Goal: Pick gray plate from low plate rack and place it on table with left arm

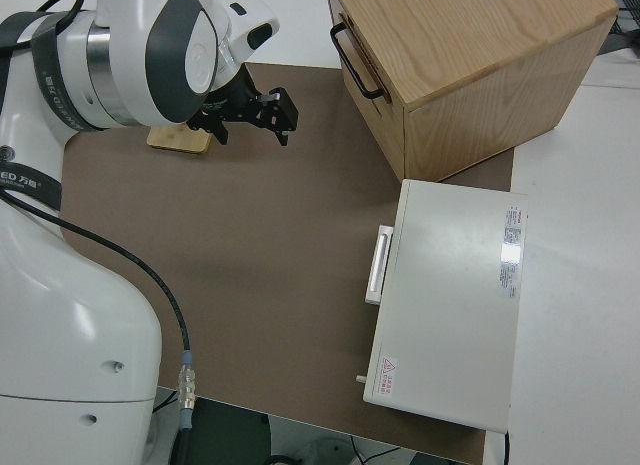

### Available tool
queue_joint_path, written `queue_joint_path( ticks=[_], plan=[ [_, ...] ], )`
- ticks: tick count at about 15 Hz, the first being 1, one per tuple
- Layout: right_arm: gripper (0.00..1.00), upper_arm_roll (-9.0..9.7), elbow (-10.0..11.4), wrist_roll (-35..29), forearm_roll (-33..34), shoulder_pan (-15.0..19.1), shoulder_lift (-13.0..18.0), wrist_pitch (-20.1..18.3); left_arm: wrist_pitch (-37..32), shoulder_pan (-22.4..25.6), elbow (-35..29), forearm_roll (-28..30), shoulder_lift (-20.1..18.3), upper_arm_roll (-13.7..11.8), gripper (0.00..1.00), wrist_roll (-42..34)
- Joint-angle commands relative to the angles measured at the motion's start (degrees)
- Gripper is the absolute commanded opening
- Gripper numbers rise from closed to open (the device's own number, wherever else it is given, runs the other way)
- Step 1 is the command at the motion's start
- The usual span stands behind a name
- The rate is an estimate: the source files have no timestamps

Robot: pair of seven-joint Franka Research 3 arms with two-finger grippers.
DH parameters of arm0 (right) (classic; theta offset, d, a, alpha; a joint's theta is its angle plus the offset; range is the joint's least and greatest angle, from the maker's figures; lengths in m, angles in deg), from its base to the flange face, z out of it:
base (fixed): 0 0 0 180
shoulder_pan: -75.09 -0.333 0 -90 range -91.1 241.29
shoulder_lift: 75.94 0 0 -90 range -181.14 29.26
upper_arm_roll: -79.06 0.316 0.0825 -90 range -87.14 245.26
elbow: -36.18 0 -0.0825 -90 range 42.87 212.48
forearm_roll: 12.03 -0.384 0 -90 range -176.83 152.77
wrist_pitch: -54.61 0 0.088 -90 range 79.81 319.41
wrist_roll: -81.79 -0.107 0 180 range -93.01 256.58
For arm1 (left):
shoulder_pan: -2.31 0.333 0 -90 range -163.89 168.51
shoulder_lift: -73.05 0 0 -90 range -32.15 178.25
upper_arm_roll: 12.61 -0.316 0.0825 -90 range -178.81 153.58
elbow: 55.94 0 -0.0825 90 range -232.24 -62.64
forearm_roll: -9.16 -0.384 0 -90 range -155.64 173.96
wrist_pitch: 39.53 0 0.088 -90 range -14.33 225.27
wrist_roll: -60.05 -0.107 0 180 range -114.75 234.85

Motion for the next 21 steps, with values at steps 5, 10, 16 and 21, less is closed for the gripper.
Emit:
queue_joint_path(
  ticks=[5, 10, 16, 21],
  plan=[
    [0.983, 1.15, -1.2, -0.8, 0.2, 1.2, -0.5, -0.9, 9.3, 0.6, -7.7, -1.2, 0.1, -2.5, 1.00, -0.1],
    [0.983, 1.15, -1.1, -0.8, 0.2, 1.3, -0.5, -0.9, 16.9, 1.3, -13.9, -1.2, 0.6, -2.5, 1.00, 0.0],
    [0.983, 1.15, -1.2, -0.8, 0.2, 1.3, -0.5, -0.9, 20.3, 2.5, -14.6, -1.3, 3.2, -2.5, 1.00, -0.1],
    [0.983, 1.15, -1.1, -0.8, 0.2, 1.3, -0.5, -0.9, 21.8, 3.3, -14.6, -1.3, 4.9, -2.5, 1.00, -0.7]
  ],
)
